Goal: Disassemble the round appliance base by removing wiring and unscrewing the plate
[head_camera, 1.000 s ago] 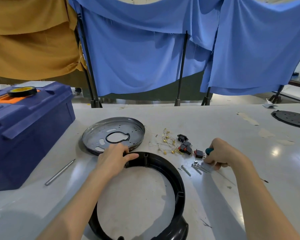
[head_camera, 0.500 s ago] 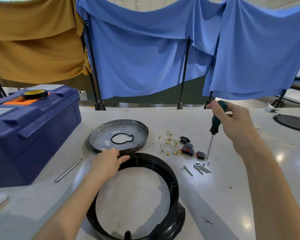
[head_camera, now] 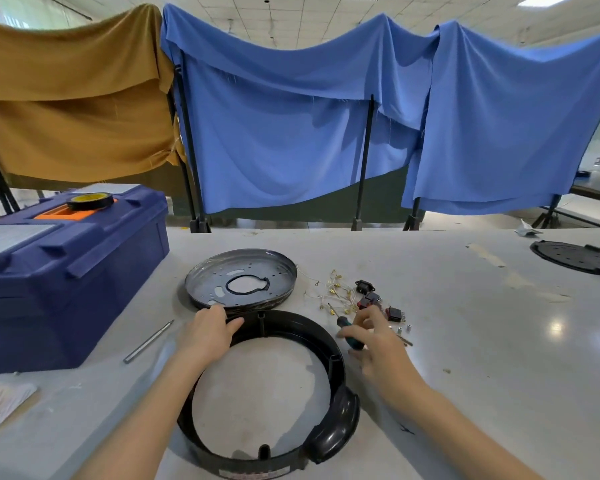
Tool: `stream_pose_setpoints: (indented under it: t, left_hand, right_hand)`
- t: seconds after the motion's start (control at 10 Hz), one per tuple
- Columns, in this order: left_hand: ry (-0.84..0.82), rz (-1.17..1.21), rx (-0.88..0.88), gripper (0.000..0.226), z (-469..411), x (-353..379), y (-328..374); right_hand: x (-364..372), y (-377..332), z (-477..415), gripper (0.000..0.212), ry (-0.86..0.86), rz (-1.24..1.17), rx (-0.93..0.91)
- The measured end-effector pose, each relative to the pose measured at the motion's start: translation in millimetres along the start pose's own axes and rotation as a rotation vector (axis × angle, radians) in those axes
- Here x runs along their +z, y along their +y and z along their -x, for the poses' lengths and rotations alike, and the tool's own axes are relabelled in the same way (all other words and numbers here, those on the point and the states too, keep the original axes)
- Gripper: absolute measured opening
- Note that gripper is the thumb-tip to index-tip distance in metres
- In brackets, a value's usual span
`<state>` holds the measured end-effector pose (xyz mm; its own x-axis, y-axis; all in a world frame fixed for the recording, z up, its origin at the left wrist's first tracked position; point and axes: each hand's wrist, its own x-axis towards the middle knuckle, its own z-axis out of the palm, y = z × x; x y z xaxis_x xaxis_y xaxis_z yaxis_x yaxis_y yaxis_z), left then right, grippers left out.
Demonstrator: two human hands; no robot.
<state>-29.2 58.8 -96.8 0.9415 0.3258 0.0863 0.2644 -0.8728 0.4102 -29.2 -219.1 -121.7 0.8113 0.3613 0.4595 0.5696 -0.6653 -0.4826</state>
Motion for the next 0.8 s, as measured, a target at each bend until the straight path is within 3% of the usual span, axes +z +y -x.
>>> stream_pose_setpoints:
  t: [0.1, 0.3, 0.4, 0.6, 0.8]
  left_hand:
    - [0.027, 0.038, -0.038, 0.035, 1.6, 1.5, 0.6]
    - [0.037, 0.18, -0.096, 0.026, 1.8, 3.0, 1.0]
    - [0.043, 0.393, -0.155, 0.018, -0.4, -1.0, -2.7]
    - [0.079, 0.753, -0.232, 0.028, 6.9, -8.0, -34.4]
    - [0.364, 0.878, -0.327, 0.036, 28.4, 12.0, -78.1]
  right_hand:
    - [6.1, 3.1, 4.7, 0.03, -0.072, 0.106, -0.02]
    - [6.0, 7.9, 5.1, 0.026, -0.011, 0.147, 0.041]
    - [5.8, 8.1, 5.7, 0.026, 0.045, 0.112, 0.06]
    - [4.1, 8.4, 3.6, 0.021, 0.198, 0.006, 0.155]
    - [-49.1, -22.6, -4.7, 0.027, 0.461, -0.284, 0.203]
